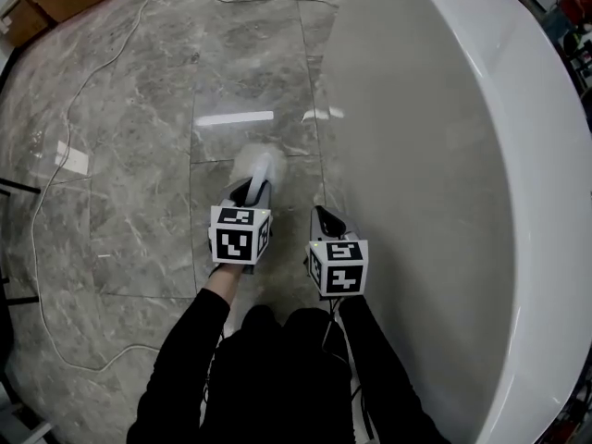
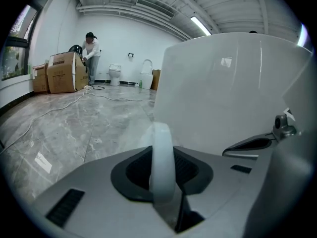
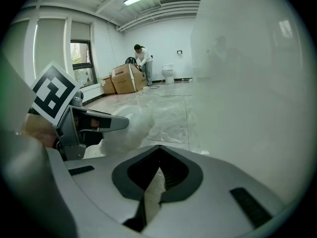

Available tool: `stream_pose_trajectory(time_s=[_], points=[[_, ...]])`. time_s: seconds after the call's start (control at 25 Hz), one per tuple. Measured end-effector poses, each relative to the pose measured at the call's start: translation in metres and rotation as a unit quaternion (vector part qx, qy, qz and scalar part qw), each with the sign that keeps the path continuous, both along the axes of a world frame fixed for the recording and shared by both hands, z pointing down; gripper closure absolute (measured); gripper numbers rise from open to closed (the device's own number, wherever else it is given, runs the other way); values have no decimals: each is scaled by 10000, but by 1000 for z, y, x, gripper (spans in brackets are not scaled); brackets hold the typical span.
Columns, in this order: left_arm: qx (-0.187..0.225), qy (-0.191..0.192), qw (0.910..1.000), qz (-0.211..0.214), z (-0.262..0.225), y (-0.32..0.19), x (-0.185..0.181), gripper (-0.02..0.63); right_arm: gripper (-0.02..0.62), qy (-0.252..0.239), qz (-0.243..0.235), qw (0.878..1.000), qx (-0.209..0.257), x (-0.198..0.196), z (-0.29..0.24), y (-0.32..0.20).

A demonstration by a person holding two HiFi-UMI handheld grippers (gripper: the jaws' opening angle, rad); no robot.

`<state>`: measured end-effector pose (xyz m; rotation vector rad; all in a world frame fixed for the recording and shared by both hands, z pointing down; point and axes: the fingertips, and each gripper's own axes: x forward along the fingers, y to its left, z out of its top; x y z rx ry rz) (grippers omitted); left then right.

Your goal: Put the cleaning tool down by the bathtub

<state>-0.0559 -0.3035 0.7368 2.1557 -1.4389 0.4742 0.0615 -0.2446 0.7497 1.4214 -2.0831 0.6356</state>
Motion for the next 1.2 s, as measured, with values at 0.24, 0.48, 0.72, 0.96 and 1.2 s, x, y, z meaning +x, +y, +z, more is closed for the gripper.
stream_pose_trajectory(time_s=[0.24,0.48,0.72,0.96,1.2], points=[[-199,-34,9998,-23,26,0,10,511,596,-52,72,9999,-111,10,16,2],[-316,-299,9990,79,56,-4,15,511,597,36,-70,9999,-92,7,31,1],[-581,-505,9970,-2,91,-5,10,511,596,88,-74,9998,-146,13,44,4],[-868,-480,9949,-174,115,-3,9,511,597,-25,28,9996,-263,16,52,8],[-1004,-529,9934,-183,133,-11,12,511,596,13,5,9994,-332,16,60,8]])
